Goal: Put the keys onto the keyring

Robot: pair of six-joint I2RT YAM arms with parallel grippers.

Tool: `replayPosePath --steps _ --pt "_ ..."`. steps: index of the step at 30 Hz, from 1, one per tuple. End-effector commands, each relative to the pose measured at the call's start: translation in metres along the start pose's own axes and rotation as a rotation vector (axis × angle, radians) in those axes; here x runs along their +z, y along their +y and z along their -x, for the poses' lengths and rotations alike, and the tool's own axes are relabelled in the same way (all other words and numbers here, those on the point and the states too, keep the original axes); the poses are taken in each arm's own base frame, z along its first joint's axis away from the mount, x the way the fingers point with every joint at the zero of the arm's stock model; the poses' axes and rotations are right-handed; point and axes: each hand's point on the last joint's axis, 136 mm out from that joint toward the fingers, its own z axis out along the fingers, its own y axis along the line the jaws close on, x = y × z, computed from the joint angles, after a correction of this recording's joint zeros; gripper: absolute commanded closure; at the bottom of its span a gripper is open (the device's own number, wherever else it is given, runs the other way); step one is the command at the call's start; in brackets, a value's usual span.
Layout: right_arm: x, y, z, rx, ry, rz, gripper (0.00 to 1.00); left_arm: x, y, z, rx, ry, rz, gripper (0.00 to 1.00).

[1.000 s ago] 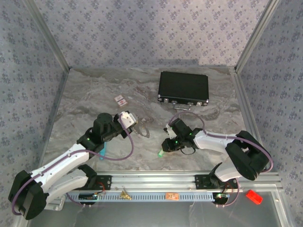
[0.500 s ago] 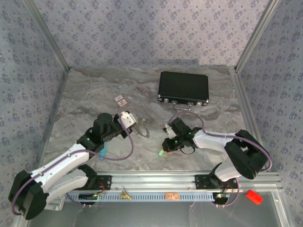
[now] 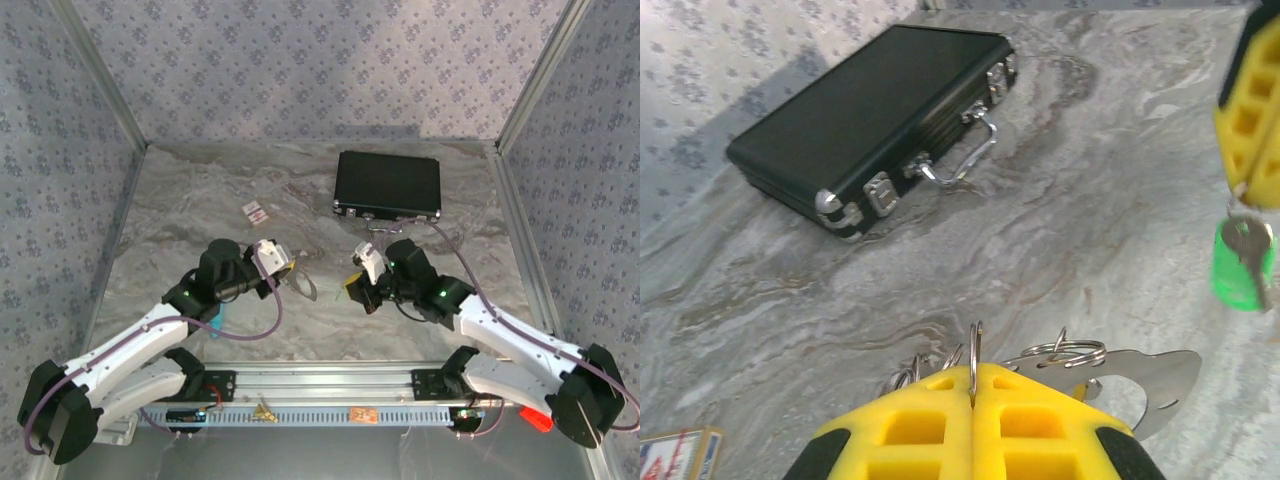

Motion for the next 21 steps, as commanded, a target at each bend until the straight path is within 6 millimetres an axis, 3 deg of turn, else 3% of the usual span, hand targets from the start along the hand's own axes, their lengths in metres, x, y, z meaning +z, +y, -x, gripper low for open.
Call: replayPosePath --steps 1,9,15,21 --pt "-0.012 0.014 0.032 -0.177 -0.068 0.055 1.00 -0.005 -0.019 0.036 -0.001 -0.087 -0.123 1.00" --pt "-0.015 0.025 0.062 -0.285 -0.083 0.105 1.00 -0.001 -0.049 0.043 -0.004 -0.061 -0.281 1.00" --pt "-0.012 0.036 0.064 -0.297 -0.068 0.191 1.00 0.005 -0.053 0.047 -0.032 -0.058 -0.306 1.00" --pt "-0.006 0.035 0.067 -0.270 -0.066 0.188 1.00 0.009 -0.052 0.049 -0.061 -0.068 -0.296 1.00"
